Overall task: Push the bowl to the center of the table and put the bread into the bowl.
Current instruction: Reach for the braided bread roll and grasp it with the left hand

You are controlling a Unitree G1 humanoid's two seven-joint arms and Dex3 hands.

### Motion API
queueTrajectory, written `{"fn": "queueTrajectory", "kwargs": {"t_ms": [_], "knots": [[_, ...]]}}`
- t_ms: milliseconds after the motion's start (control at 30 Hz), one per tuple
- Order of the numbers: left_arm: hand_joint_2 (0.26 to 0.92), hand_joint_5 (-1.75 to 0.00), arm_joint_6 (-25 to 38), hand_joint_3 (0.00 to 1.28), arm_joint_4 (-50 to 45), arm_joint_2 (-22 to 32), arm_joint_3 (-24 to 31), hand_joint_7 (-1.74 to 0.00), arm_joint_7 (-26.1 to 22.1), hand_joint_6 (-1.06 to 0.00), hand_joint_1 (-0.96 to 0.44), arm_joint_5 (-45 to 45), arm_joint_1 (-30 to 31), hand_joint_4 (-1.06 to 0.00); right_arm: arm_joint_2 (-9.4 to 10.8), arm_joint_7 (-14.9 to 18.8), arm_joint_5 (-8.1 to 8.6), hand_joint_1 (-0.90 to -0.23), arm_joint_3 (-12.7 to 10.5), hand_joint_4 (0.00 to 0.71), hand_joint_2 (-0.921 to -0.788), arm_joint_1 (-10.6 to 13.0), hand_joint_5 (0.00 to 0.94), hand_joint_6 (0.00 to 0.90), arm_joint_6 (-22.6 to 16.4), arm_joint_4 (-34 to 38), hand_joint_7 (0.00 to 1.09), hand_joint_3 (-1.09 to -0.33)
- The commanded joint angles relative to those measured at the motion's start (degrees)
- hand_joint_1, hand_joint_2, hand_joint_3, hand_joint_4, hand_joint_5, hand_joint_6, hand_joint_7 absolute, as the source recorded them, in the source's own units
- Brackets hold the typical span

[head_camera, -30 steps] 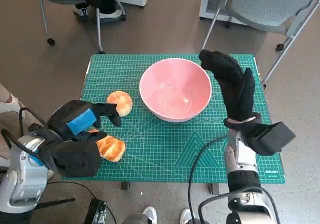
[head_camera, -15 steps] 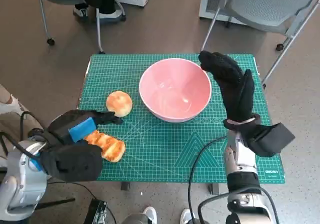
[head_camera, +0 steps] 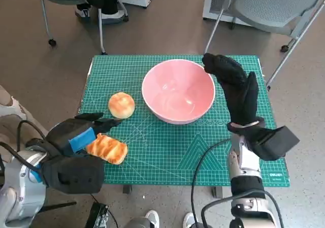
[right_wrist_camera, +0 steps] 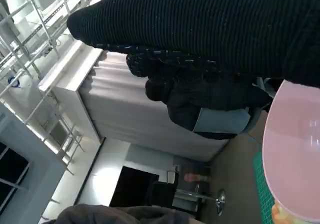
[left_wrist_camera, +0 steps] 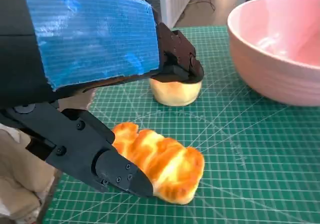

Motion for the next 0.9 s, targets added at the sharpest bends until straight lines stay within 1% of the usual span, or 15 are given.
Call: {"fn": "queueTrajectory", "kwargs": {"t_ms": [33,167,467,500,733,900], "knots": [[0.698,0.00,-0.20,0.00,1.27,-0.12,-1.85,-0.01,-0.06,-0.28,-0.45,1.66,0.24,-0.10,0.32,-0.24,-0.19,-0.659,0.12,0.216,-0.921,1.12,0.000,0.093,1.16,0.72,0.45,-0.790],[0.698,0.00,-0.12,0.00,2.35,-0.56,-2.92,-0.01,0.06,-0.28,-0.45,2.37,-0.21,-0.10,0.31,-0.11,-0.08,-0.659,0.15,0.212,-0.921,1.24,0.000,0.087,1.41,0.48,0.45,-0.790],[0.699,0.00,-0.21,0.00,2.55,-0.82,-2.97,-0.01,-0.01,-0.28,-0.45,2.70,-0.32,-0.10,0.32,-0.10,-0.07,-0.660,0.15,0.211,-0.921,1.29,0.000,0.084,1.51,0.36,0.45,-0.791],[0.699,0.00,0.03,0.00,4.26,-1.42,-4.29,-0.01,-0.08,-0.28,-0.45,3.41,-1.23,-0.10,0.25,0.06,0.05,-0.660,0.11,0.211,-0.921,1.33,0.000,0.084,1.58,0.33,0.45,-0.791],[0.694,0.00,0.72,0.00,12.33,-4.30,-9.23,0.00,0.06,-0.28,-0.35,5.69,-5.46,-0.11,-0.06,0.49,0.40,-0.660,-0.01,0.211,-0.921,1.67,0.000,0.083,1.90,0.10,0.46,-0.790],[0.695,-0.01,0.96,0.00,15.93,-5.61,-10.91,-0.01,0.16,-0.29,-0.27,6.19,-7.34,-0.13,-0.25,0.57,0.42,-0.660,-0.09,0.212,-0.921,1.86,0.000,0.082,2.00,-0.14,0.46,-0.790]]}}
